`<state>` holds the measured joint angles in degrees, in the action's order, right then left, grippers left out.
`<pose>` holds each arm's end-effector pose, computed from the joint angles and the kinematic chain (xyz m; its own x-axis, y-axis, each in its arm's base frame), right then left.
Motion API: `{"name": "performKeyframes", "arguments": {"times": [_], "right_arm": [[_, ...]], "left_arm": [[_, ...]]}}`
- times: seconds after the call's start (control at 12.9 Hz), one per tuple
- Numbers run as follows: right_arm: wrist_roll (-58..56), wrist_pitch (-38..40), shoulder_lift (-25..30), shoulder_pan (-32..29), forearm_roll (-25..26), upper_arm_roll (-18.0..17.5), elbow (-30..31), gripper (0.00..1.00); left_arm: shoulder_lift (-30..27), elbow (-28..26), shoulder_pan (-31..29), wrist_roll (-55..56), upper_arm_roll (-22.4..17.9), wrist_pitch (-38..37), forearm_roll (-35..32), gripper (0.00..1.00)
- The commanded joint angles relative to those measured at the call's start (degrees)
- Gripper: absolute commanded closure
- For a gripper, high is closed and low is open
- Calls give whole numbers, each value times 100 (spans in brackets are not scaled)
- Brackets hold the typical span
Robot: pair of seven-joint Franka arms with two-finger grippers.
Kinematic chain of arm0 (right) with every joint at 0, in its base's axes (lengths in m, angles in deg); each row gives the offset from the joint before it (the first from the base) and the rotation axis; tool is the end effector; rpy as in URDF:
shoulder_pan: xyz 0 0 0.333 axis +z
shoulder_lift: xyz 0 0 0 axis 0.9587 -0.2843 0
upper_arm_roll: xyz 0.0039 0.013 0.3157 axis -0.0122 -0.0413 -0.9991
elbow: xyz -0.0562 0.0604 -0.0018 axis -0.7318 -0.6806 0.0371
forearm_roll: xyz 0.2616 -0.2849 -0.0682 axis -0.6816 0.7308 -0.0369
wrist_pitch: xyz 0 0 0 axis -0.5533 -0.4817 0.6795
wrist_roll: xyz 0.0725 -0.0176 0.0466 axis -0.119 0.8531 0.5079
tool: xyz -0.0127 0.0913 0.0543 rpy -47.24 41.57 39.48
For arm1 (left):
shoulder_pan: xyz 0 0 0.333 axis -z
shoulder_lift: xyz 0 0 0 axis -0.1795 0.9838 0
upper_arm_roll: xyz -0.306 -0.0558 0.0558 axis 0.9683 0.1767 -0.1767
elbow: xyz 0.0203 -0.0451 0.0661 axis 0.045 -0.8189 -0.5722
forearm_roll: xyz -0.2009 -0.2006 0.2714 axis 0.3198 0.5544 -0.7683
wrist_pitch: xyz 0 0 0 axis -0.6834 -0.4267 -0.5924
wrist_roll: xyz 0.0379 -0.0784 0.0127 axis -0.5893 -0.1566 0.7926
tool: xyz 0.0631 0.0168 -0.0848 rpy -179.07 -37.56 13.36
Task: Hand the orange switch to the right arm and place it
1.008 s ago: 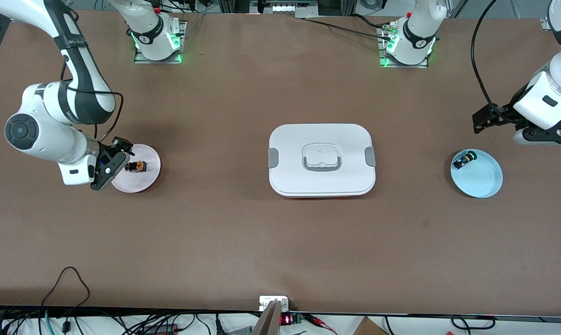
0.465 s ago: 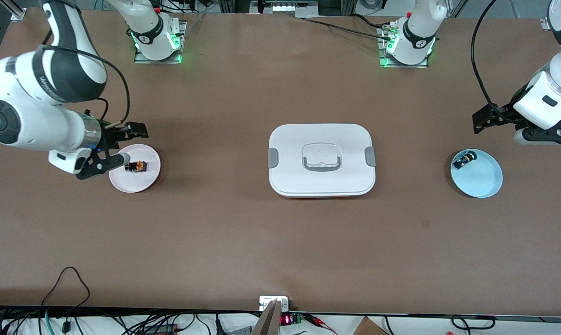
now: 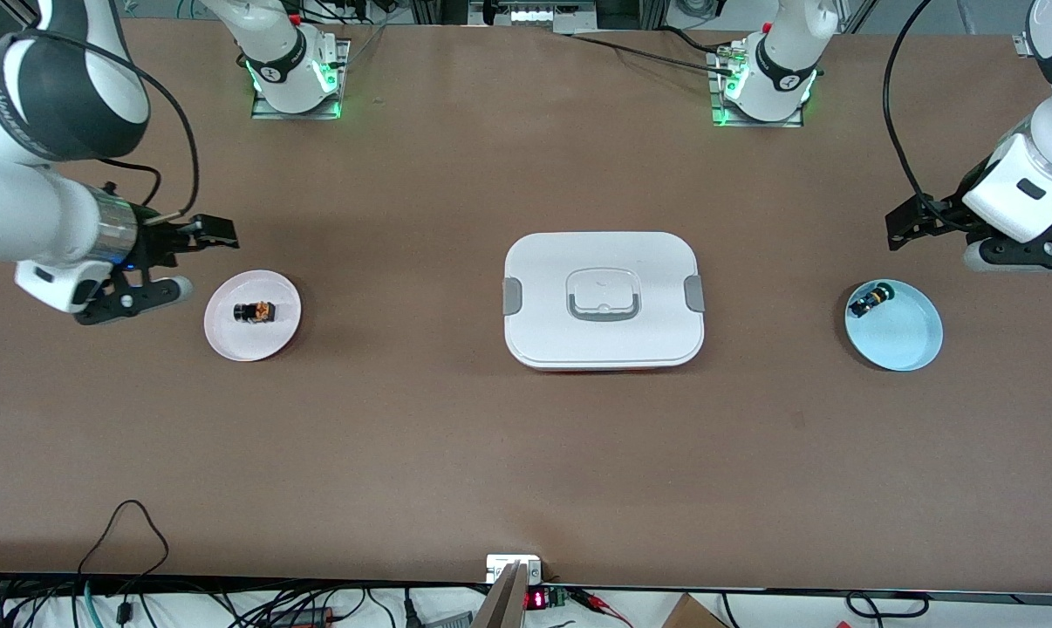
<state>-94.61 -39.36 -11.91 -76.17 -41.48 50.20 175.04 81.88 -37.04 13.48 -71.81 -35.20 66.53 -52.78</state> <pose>0.6064 0.0612 0.5078 0.9455 0.2252 -0.2351 0.2122 -0.9740 -0.0793 0.5685 -0.0277 0.5770 0.9996 -0.0088 -0.0279 -0.0107 -0.9975 -0.0691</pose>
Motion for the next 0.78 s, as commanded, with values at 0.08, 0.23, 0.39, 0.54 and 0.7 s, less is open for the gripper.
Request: {"name": "performKeyframes", "arguments": {"times": [0.08, 0.23, 0.39, 0.54, 0.7], "right_arm": [[356, -281, 285, 910, -395, 1399, -73, 0], [1172, -123, 461, 876, -584, 1427, -56, 0], [1044, -183, 497, 884, 28, 1409, -56, 0], [701, -201, 681, 919, 348, 1374, 58, 0], [683, -472, 918, 876, 348, 1409, 530, 0]], "left_arm": [[-22, 78, 12, 50, 10, -67, 38, 0], [-4, 87, 12, 50, 10, -59, 21, 0], [5, 87, 12, 50, 1, -59, 21, 0], [5, 87, 12, 41, 1, -59, 21, 0], [5, 87, 12, 41, 1, -50, 21, 0]]}}
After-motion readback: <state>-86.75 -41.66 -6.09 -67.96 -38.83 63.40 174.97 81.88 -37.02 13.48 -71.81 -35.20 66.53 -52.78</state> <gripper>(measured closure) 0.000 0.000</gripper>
